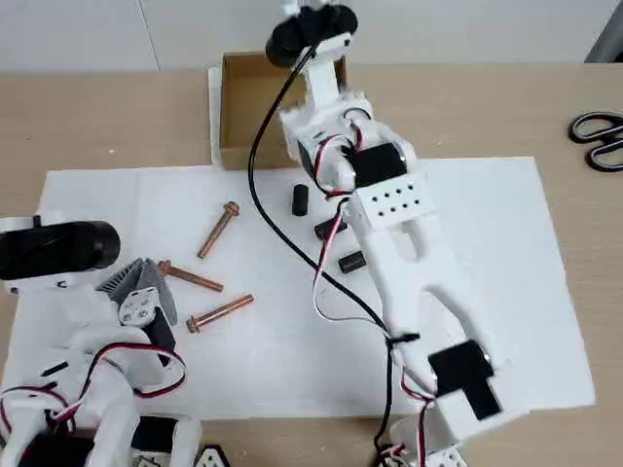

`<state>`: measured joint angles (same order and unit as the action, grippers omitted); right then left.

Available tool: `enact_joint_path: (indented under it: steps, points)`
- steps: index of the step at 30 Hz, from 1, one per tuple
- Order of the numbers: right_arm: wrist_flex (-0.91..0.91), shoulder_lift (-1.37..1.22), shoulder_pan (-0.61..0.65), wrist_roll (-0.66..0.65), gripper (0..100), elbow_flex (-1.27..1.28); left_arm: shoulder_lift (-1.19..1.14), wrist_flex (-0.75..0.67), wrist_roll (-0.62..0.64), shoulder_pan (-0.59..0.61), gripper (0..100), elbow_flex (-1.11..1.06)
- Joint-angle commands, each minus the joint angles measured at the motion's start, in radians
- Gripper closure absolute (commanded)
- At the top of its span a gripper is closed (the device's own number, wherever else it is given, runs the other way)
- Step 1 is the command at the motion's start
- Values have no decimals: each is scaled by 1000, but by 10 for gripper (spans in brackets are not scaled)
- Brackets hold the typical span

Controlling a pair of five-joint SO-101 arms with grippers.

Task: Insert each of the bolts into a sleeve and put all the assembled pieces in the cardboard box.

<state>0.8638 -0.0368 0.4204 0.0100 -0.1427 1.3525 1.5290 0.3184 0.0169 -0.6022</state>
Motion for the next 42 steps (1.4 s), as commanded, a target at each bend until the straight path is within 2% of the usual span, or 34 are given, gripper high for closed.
enact_joint_path:
  steps: [1,6,10,16,24,29,35,42]
  points:
    - [223,97,-1,5,742,-49,3,5,-2,2,994,36]
    - [484,137,-15,26,742,-49,3,5,-5,2,994,28]
    - [650,139,-41,138,742,-49,3,5,-6,2,994,-59]
    - [789,139,-48,213,742,-44,2,-49,-6,-6,994,-191]
    - [796,145,-54,233,742,126,0,-112,-6,-2,994,-234]
    - [733,131,-65,342,742,255,-3,-117,-6,-2,994,-242]
    - [682,133,-85,358,742,275,2,-118,-6,-2,994,-254]
    - [590,134,-79,516,742,275,2,-147,-8,-2,994,-257]
